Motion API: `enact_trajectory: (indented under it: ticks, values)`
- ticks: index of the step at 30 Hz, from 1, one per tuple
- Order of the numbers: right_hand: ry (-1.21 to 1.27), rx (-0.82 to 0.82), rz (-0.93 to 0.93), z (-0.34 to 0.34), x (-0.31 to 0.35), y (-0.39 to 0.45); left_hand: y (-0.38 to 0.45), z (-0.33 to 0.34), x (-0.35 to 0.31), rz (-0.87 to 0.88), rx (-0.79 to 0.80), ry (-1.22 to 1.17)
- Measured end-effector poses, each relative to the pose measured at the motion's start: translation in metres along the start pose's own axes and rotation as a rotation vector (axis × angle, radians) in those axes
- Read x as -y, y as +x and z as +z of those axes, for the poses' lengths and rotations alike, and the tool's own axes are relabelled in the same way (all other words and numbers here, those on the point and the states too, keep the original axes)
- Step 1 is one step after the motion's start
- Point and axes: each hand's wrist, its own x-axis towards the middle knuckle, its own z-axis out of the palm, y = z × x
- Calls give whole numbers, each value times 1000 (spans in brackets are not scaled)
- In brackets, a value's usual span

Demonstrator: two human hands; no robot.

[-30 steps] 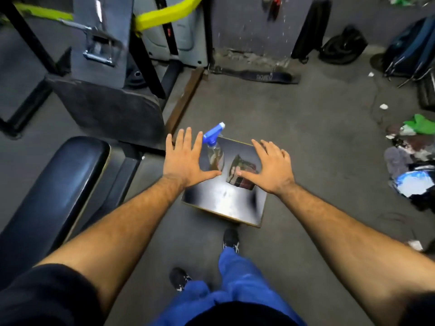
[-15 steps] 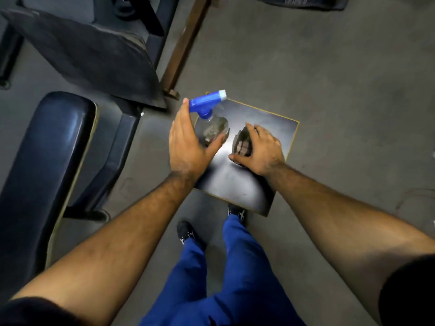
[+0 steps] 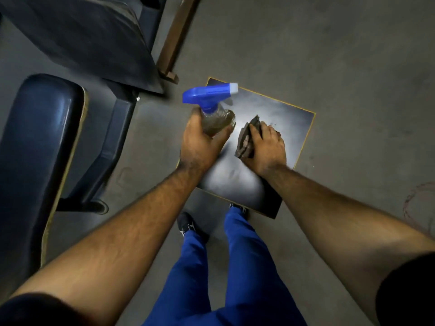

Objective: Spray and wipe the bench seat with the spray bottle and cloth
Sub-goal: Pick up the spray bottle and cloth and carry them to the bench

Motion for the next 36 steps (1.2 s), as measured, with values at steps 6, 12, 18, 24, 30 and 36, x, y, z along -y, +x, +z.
enact_trajectory:
  ticks: [6,12,18,24,30,36]
  values:
    - [21,-69,3,5,-4,4,16,13,8,-79,7,39]
    - [244,-90,-8,-31,15,-4,3,0,-5,-90,-45,42]
    - [342,-66,-146,-58,84,-23,-23,-82,7,-174,-241,-4]
    - [379,80,-331,-59,211,-45,-63,-210,45,-332,-467,-51]
    - [324,209,-522,-32,373,-73,-106,-339,125,-548,-625,-133]
    - [214,300,-698,15,513,-90,-132,-436,207,-694,-707,-199]
